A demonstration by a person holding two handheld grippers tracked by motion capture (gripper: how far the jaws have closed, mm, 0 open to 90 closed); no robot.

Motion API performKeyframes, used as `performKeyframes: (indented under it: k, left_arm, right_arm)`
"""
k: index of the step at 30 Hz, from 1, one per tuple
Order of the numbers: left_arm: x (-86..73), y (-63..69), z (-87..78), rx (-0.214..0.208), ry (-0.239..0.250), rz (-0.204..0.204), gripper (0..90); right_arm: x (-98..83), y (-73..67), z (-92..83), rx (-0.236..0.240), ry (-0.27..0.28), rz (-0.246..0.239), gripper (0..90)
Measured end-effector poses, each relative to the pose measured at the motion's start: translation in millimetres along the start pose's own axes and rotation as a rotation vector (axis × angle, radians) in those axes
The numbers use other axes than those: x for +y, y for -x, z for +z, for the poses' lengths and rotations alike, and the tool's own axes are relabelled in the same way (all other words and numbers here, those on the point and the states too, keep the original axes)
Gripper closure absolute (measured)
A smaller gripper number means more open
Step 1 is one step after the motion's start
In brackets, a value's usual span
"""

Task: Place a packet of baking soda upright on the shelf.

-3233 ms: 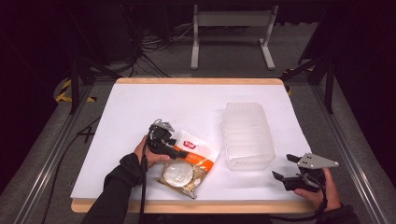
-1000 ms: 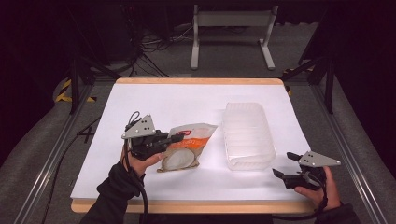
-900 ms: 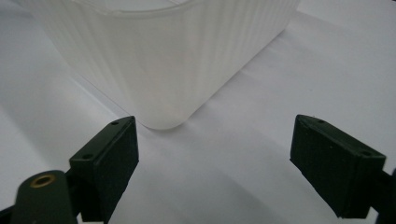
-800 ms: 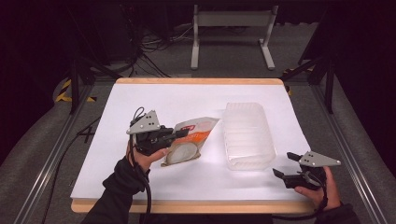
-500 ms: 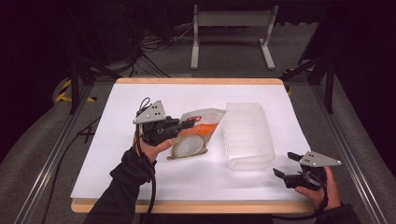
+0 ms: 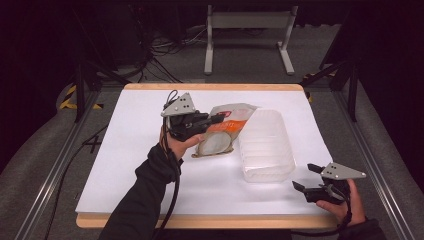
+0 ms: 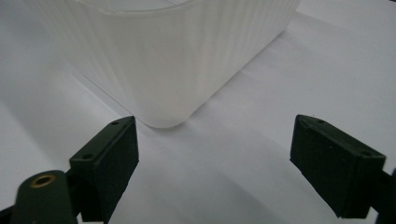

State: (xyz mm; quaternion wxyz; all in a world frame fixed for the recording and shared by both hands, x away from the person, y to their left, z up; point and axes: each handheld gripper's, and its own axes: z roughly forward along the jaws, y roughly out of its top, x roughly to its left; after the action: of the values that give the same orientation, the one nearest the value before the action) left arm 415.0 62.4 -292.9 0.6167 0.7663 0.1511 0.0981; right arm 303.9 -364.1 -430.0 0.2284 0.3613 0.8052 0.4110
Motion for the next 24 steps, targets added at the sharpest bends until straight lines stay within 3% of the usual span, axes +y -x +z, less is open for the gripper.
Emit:
performKeyframes:
  k: [9,11,16,24]
  left_arm:
    - [19.0,1.6,33.0,-0.041,0.036,0.013,90.0]
    - [22.0,4.3,48.7,-0.057,0.029,0.022,90.0]
    - [23.8,11.6,73.9,-0.103,0.018,0.035,90.0]
    - [20.5,15.9,98.4,-0.142,0.037,0.024,90.0]
  right_arm:
    - [-0.9,-0.9,-1.0,-0.001,-0.002,0.000,16.1]
    - [-1.2,-0.7,-0.9,0.001,-0.001,0.000,16.1]
    - [-1.8,0.0,-2.3,0.001,0.001,0.001,16.1]
    - [-1.9,-1.5,-1.3,0.008,-0.004,-0.006,16.1]
